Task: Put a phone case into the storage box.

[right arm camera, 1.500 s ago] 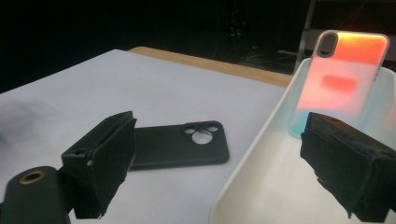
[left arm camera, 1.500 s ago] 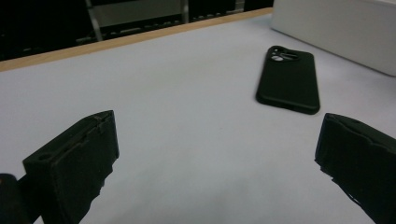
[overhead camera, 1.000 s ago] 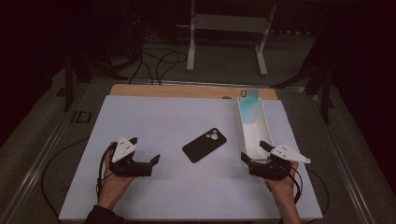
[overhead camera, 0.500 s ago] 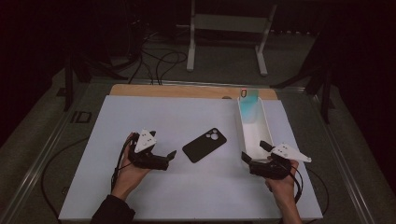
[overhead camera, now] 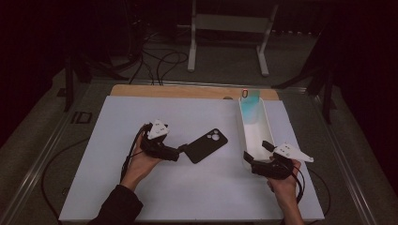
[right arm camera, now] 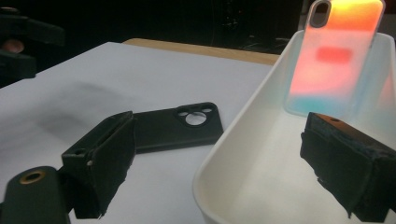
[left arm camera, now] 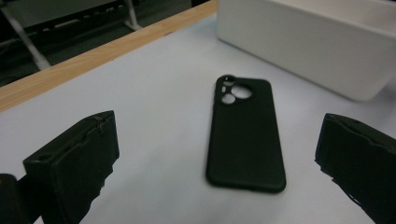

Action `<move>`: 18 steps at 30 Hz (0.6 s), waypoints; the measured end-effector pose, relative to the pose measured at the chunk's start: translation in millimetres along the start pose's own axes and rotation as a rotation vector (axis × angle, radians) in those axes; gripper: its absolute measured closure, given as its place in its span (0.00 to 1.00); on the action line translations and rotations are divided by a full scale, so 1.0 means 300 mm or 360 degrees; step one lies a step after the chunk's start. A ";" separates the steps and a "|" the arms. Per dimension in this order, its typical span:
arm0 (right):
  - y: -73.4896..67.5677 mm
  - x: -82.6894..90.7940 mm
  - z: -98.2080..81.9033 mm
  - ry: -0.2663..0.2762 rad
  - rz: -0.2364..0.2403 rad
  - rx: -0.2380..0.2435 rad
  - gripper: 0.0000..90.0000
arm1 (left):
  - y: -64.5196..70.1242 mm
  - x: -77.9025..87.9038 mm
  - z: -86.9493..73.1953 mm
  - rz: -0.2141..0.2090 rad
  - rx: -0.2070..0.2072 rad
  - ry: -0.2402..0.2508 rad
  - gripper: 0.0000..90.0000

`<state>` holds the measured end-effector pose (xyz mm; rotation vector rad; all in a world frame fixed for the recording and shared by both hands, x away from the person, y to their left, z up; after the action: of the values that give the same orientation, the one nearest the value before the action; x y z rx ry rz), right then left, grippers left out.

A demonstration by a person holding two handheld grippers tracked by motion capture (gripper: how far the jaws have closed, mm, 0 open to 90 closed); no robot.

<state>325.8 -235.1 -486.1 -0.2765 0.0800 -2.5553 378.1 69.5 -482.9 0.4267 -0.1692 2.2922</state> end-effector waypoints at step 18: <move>-0.001 -0.001 -0.002 0.0001 0.0001 0.0001 0.11 | 0.031 -0.155 -0.033 -0.0057 -0.0013 -0.0163 0.00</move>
<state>325.7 -234.7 -486.5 -0.2751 0.0793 -2.5545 398.4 33.8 -508.5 0.5391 -0.2205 2.2350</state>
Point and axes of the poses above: each handheld gripper's, and its own axes: x roughly backward along the jaws, z roughly out of its top, y roughly to its right, the point moved 7 cm from there along -x, roughly forward along the jaws, and after that the axes turned 10 degrees about y, right-handed, at the moved point
